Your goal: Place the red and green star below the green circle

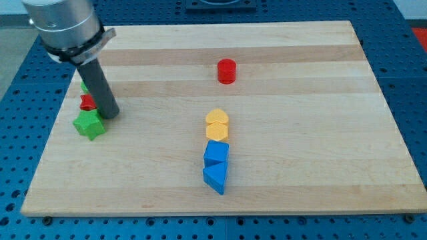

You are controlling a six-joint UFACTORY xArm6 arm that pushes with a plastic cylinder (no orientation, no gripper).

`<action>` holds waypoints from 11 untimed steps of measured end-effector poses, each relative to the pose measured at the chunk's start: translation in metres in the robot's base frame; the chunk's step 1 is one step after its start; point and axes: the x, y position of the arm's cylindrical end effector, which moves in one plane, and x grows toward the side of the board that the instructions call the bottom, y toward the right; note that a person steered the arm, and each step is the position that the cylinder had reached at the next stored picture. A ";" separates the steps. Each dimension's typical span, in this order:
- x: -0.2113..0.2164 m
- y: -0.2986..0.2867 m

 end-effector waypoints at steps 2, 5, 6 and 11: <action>0.000 -0.015; 0.071 -0.003; 0.070 -0.037; 0.067 -0.004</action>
